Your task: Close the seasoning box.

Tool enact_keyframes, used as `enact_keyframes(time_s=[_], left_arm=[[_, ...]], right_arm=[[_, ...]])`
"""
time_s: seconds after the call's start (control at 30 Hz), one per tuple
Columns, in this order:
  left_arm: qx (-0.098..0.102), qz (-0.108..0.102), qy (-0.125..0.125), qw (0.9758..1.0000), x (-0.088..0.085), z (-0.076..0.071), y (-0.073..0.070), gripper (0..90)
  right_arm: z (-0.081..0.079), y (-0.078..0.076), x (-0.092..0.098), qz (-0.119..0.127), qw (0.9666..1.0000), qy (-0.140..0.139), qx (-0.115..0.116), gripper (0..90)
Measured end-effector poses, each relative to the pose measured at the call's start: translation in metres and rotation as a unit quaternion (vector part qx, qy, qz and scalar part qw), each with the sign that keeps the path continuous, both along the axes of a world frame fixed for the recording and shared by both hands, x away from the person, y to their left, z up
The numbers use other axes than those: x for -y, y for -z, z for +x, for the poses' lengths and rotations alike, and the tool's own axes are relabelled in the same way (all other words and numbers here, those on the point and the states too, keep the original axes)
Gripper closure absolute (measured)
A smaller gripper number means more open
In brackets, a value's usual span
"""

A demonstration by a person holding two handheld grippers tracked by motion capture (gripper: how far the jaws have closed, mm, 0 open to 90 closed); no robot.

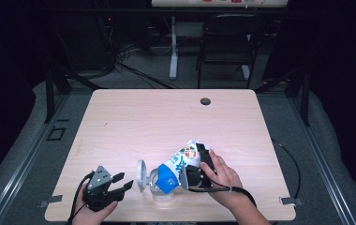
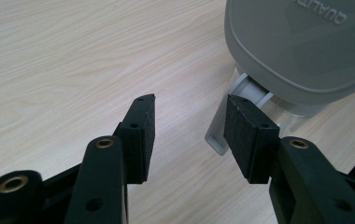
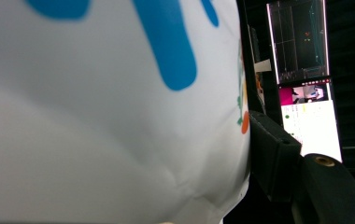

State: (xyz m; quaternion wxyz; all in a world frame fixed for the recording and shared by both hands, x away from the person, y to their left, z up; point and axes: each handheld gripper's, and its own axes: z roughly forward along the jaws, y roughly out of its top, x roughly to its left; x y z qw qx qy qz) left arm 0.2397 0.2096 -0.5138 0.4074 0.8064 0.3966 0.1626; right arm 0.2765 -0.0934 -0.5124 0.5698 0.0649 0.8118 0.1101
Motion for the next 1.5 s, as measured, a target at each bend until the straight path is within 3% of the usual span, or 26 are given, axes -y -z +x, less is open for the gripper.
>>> enact_keyframes(time_s=[0.97, 1.13, 1.5], left_arm=[[0.001, 0.002, 0.0, 1.0, 0.0006, -0.0001, 0.0002, 54.3], [0.001, 0.001, 0.0, 1.0, 0.0008, -0.0001, 0.0003, 54.3], [0.001, 0.003, 0.0, 1.0, 0.0005, 0.0, 0.0002, 54.3]], right_arm=[[0.0014, 0.0006, -0.0038, -0.02, 0.9996, -0.001, 0.023, 44.6], [-0.0003, -0.0023, -0.0048, -0.037, 0.9989, 0.0, 0.03, 44.9], [0.0002, -0.0014, -0.005, -0.033, 0.9989, -0.007, 0.033, 45.1]])
